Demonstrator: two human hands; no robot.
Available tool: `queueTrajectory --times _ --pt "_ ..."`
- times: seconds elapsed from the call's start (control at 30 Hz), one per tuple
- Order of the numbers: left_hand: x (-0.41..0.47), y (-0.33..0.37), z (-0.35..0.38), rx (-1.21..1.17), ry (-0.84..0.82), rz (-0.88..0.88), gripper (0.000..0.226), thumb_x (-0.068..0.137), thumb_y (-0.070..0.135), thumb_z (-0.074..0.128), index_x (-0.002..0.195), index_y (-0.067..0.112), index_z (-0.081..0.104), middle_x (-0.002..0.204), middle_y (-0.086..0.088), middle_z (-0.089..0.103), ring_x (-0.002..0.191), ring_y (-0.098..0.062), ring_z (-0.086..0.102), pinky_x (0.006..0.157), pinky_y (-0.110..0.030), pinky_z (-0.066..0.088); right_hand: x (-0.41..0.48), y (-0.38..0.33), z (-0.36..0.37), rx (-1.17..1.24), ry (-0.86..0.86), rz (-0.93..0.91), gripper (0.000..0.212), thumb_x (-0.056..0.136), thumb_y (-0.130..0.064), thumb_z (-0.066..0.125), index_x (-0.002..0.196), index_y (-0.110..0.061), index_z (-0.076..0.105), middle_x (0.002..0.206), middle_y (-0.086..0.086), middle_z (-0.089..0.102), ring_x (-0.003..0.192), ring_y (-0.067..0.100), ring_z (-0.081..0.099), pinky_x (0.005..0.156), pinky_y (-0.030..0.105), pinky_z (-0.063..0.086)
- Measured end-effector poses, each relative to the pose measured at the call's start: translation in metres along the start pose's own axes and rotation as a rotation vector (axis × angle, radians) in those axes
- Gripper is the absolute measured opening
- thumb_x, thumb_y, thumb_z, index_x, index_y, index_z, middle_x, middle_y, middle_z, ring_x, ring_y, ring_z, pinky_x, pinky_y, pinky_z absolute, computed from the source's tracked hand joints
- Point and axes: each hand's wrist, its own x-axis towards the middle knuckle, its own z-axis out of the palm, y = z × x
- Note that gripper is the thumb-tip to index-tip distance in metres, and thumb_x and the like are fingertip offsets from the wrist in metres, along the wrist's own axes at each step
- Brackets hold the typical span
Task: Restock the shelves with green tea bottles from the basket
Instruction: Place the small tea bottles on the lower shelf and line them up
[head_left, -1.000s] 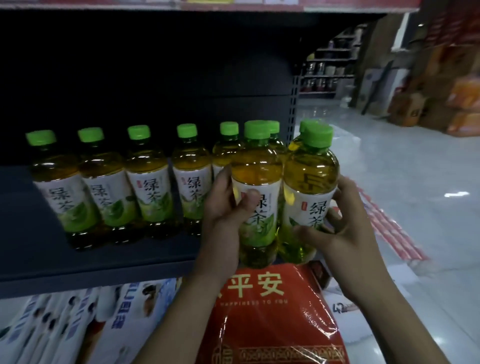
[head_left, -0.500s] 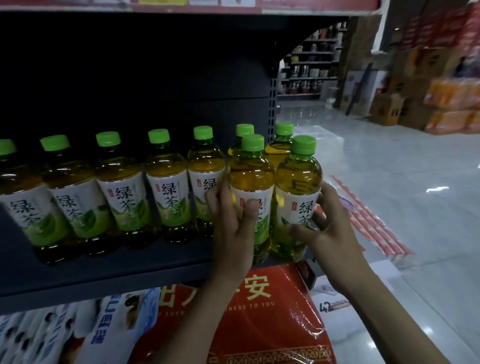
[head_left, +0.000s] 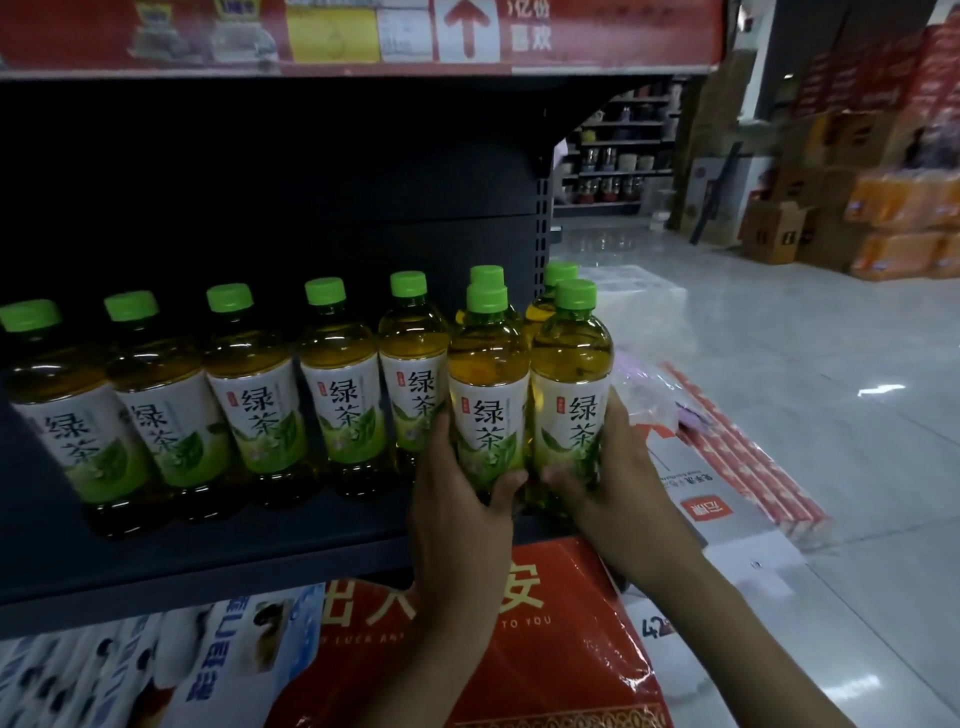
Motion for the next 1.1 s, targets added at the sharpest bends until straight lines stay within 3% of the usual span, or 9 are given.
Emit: queueTrajectory --times 0.13,0.2,0.27,0.37,0.5,0.7,0.87,1.0,1.1 --pt "0.002 0.002 0.007 0.044 0.024 -0.014 0.079 0.078 0.030 0.076 0.144 0.026 0.033 0.140 0.003 0.047 0.129 -0.016 0.045 0.092 -0.031 0.044 0.008 0.003 -0.001 0.007 -0.021 -0.025 0.089 0.081 -0.014 0.074 0.150 -0.032 0.019 0.136 -0.014 0.048 0.127 0.008 0.046 0.099 0.030 0.046" --pt "0.005 0.003 0.010 0.059 0.036 -0.012 0.079 0.079 0.028 0.076 0.145 0.024 0.034 0.141 0.003 0.046 0.130 -0.015 0.043 0.093 -0.029 0.042 0.012 0.005 0.001 0.034 -0.006 0.003 0.091 0.081 -0.009 0.073 0.150 -0.031 0.017 0.138 -0.010 0.050 0.127 0.010 0.048 0.101 0.034 0.047" --pt "0.009 0.004 0.013 0.069 0.050 -0.016 0.078 0.079 0.028 0.077 0.144 0.024 0.034 0.140 0.003 0.046 0.130 -0.016 0.044 0.096 -0.034 0.045 0.015 0.008 0.005 0.047 0.010 0.026 0.083 0.083 -0.009 0.072 0.145 -0.028 0.020 0.134 -0.009 0.053 0.123 0.012 0.051 0.099 0.042 0.050" --pt "0.013 0.004 0.018 0.109 0.071 -0.030 0.078 0.078 0.030 0.076 0.143 0.024 0.033 0.140 0.003 0.045 0.130 -0.017 0.044 0.095 -0.040 0.049 0.018 0.009 0.008 0.044 0.012 0.047 0.068 0.086 -0.011 0.071 0.138 -0.022 0.028 0.125 -0.011 0.055 0.116 0.009 0.053 0.096 0.042 0.052" --pt "0.013 0.005 0.020 0.153 0.089 -0.020 0.078 0.079 0.036 0.074 0.143 0.025 0.032 0.140 0.003 0.044 0.130 -0.018 0.045 0.090 -0.041 0.052 0.019 0.010 0.010 0.044 0.015 0.081 0.064 0.087 -0.014 0.070 0.137 -0.025 0.031 0.131 -0.005 0.058 0.119 0.015 0.056 0.094 0.043 0.053" --pt "0.012 0.004 0.012 0.183 0.033 -0.019 0.078 0.082 0.039 0.071 0.146 0.027 0.027 0.144 0.005 0.040 0.132 -0.016 0.042 0.092 -0.041 0.050 0.014 0.008 0.010 0.062 0.019 0.110 0.062 0.087 -0.020 0.071 0.131 -0.036 0.030 0.121 -0.017 0.049 0.115 0.008 0.051 0.095 0.039 0.052" --pt "0.014 0.005 -0.010 0.359 -0.097 0.044 0.070 0.091 0.040 0.059 0.149 0.028 0.021 0.146 0.004 0.037 0.130 -0.015 0.043 0.085 -0.029 0.042 0.009 -0.008 0.014 -0.137 0.197 0.141 0.073 0.085 -0.024 0.070 0.144 -0.017 0.029 0.136 0.009 0.044 0.123 0.024 0.046 0.095 0.035 0.045" --pt "0.012 0.017 -0.056 0.591 -0.157 0.167 0.047 0.095 0.037 0.049 0.139 0.028 0.035 0.132 0.000 0.047 0.117 -0.020 0.050 0.078 -0.030 0.046 -0.005 -0.057 0.021 -0.288 0.494 -0.032 0.058 0.085 -0.019 0.063 0.137 -0.012 0.039 0.130 0.013 0.043 0.115 0.024 0.044 0.082 0.028 0.039" --pt "0.005 0.021 -0.122 0.818 -0.181 0.235 0.040 0.096 0.036 0.046 0.134 0.025 0.042 0.127 -0.004 0.051 0.115 -0.026 0.051 0.081 -0.040 0.049 -0.026 -0.106 0.045 -0.203 0.395 -0.211 0.046 0.082 -0.016 0.059 0.127 -0.010 0.048 0.124 0.015 0.044 0.111 0.027 0.047 0.077 0.028 0.039"
